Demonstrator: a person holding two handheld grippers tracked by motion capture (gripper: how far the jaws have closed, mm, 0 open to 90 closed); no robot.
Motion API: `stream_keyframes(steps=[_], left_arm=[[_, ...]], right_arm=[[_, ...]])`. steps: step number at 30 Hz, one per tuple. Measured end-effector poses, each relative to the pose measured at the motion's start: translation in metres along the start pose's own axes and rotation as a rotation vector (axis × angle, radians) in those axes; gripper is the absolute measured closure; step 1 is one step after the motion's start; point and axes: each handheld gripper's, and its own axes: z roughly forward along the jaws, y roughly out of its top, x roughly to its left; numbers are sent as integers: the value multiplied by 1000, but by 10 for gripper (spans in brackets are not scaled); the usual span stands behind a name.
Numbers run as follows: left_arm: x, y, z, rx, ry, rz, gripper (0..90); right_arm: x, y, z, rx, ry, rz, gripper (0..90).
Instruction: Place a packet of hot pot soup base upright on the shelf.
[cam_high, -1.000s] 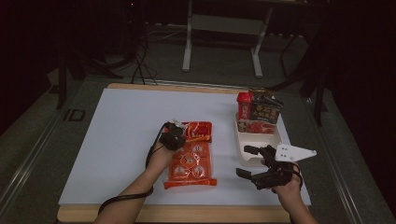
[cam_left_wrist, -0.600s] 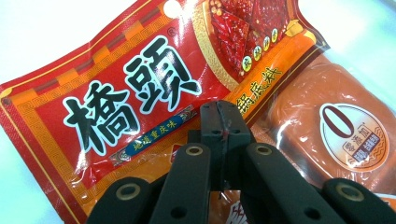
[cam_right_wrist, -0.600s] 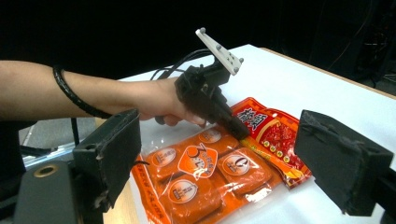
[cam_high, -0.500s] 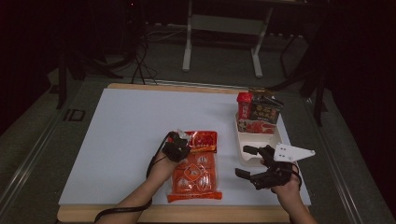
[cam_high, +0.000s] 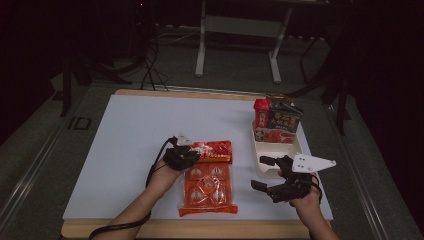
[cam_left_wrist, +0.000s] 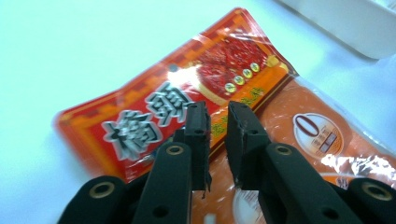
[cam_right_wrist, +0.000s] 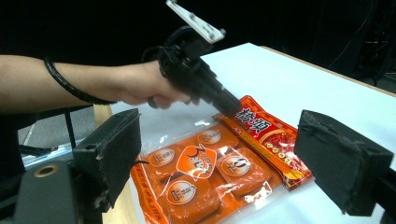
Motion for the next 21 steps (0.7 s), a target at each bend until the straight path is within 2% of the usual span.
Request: stream_keyframes(steps=[2, 4, 5, 7, 8, 10, 13, 14, 15, 17, 19, 20, 21], left_arm=[[9, -4, -11, -22, 20, -26, 692], [12, -6, -15, -33, 22, -31, 648], [16, -7, -17, -34, 39, -38, 648], [23, -9, -21, -42, 35, -45, 580], [26, -10, -23, -44, 45, -53, 580], [33, -11, -24, -48, 48, -55, 491], [38, -11, -24, -52, 48, -58, 465], [46, -13, -20, -52, 37, -71, 423], [46, -13, -20, -52, 37, -71, 422], [55, -16, -13, -46, 41, -94, 415], [55, -16, -13, -46, 41, -94, 415], [63, -19, -6, -62, 57, -108, 415], [65, -20, -4, -66, 47, -112, 415]], right_arm=[[0, 0, 0, 0, 1, 0, 147], [-1, 0, 1, 0, 0, 0, 147], [-1, 0, 1, 0, 0, 0, 147], [-1, 0, 2, -6, -3, -6, 147], [-1, 0, 2, -6, -3, -6, 147], [0, 1, 1, -13, -7, -27, 147], [1, 2, 1, -20, -8, -47, 161], [2, 3, 1, -28, -9, -61, 160], [3, 3, 1, -26, -14, -67, 160], [4, 3, 1, -18, -18, -73, 153], [5, 4, 2, -13, -26, -76, 153], [6, 3, 2, -5, -31, -71, 146], [6, 3, 2, 0, -35, -68, 146]])
